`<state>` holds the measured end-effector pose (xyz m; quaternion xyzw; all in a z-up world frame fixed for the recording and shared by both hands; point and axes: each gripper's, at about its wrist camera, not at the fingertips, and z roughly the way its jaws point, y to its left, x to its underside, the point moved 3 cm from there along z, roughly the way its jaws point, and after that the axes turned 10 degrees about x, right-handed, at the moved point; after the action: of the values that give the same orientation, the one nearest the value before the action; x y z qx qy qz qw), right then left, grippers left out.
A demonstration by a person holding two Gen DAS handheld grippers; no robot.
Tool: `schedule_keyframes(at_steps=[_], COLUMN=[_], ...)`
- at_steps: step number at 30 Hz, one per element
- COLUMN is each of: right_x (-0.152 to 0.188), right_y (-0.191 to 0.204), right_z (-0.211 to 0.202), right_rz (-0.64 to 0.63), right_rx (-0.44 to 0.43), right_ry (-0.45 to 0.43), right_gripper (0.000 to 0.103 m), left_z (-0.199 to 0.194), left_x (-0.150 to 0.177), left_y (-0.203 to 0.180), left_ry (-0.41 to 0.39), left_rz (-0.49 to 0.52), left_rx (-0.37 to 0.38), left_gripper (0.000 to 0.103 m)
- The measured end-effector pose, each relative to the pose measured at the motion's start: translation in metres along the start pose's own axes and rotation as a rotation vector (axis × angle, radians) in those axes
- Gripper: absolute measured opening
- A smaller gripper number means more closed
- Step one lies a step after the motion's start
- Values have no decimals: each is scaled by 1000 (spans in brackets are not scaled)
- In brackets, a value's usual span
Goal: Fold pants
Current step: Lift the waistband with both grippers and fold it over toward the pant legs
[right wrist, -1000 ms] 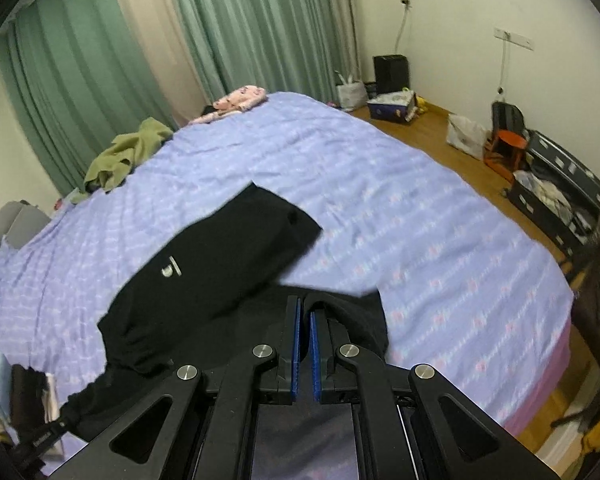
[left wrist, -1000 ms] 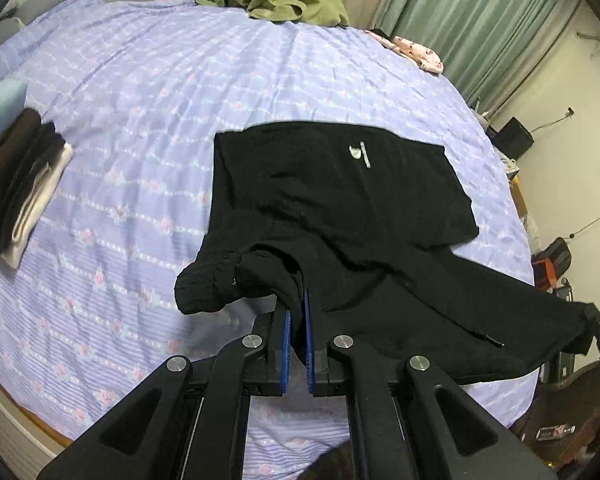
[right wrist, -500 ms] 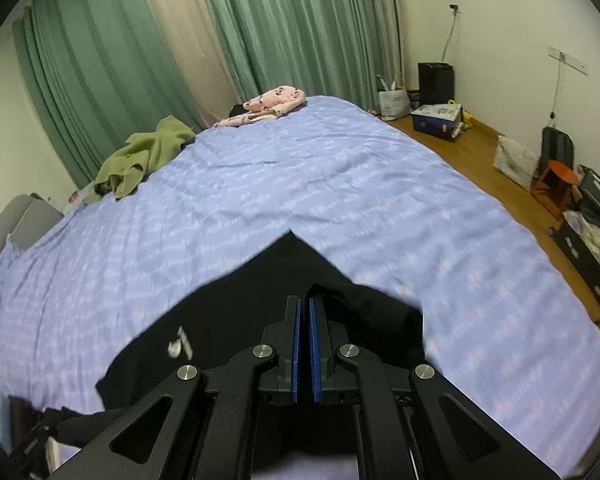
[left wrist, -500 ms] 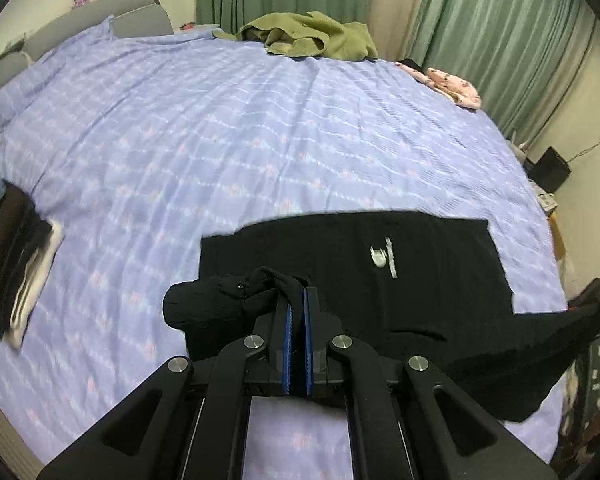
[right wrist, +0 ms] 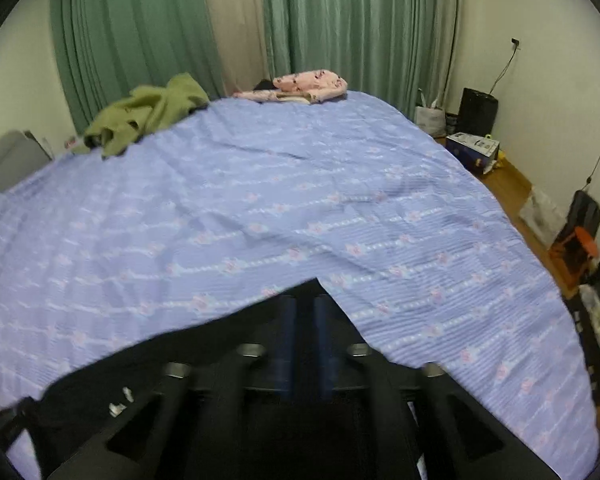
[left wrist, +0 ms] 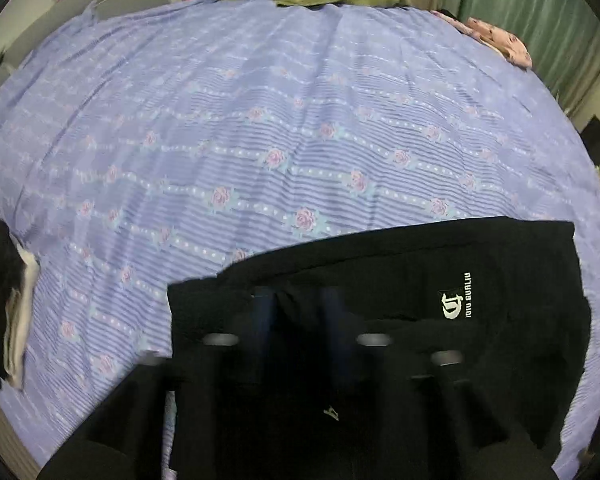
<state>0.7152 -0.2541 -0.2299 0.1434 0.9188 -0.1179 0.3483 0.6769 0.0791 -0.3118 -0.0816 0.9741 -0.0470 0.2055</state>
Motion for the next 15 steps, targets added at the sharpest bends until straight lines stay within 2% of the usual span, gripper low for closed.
schedule_keyframes(at_steps=[1,2,5,8,9,10,12,15], right_x=[4,9,19,29,32,34,40,49], right_y=[-2,-5,-10,-21,-25,-28,-37,-51], right_z=[0,-2,-10,-24,-30,-33,-39,-35], right_rz=[-1,1,-28,-30,-34,-39,-49,-75], right_rx=[-4,-14,-10,-42,-59,-76,-116,-130], right_ry=[0,-6,-14,-27,-32,-35,-42,-28], right_gripper=[55,55,55,56,58,64,69,69], left_z=[-7,-17,-45,-60,-61,-61,-54,-37], left_x=[-1,-4,-9,-15,-14,-13,-6,6], left_y=[-2,-4,-14,-33,-46,-55,-79,-105], left_ry=[-28,-62,-135,-139,-128,-118,-55,35], left_rz=[22,48,158,314,416,477,624,749], left_rx=[-3,-13,-39,90,160,212,354,459], left_gripper=[77,89,96,96,96,96,96,93])
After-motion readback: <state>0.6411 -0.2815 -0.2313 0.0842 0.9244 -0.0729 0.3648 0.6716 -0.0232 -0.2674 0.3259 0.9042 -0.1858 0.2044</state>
